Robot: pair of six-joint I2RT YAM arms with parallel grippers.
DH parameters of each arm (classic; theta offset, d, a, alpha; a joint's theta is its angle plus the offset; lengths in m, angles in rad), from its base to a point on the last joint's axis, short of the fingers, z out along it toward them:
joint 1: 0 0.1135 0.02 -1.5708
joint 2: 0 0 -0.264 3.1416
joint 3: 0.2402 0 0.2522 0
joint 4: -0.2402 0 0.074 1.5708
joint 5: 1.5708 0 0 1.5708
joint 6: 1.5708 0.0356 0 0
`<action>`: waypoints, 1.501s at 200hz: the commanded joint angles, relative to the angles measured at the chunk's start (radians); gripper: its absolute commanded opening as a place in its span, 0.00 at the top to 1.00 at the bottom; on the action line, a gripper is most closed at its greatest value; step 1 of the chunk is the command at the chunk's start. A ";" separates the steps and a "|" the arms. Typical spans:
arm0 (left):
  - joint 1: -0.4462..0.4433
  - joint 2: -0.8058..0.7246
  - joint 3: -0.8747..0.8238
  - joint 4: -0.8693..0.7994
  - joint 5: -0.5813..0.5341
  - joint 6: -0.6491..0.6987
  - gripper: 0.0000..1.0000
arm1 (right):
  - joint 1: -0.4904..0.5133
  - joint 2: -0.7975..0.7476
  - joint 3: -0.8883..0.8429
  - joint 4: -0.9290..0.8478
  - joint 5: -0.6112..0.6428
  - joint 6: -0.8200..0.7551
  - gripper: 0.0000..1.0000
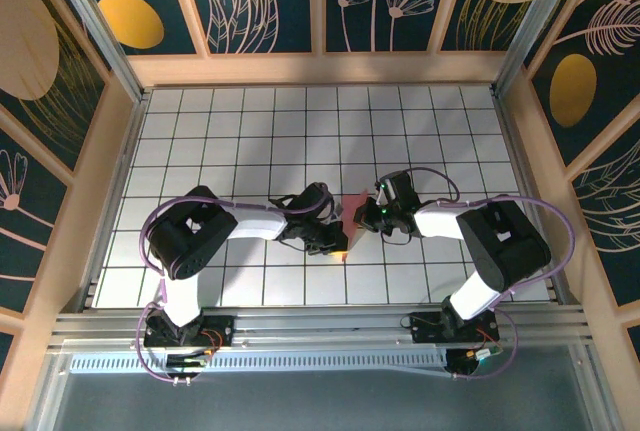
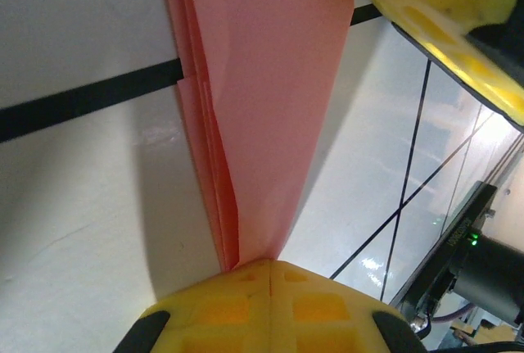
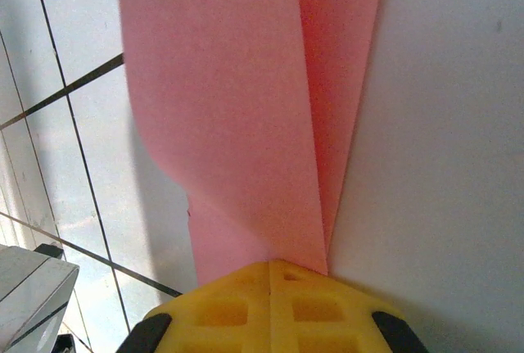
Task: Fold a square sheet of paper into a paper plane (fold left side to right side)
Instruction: Fold the wing for the fifth time at the center of the table.
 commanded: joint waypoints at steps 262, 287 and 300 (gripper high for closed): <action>-0.009 0.057 0.069 -0.333 -0.241 0.100 1.00 | -0.020 -0.007 0.000 0.113 -0.033 -0.133 1.00; -0.009 0.057 0.069 -0.337 -0.243 0.100 1.00 | -0.025 0.018 0.019 0.089 -0.016 -0.150 1.00; -0.009 0.059 0.068 -0.338 -0.243 0.101 1.00 | -0.031 0.031 0.022 0.081 -0.009 -0.156 1.00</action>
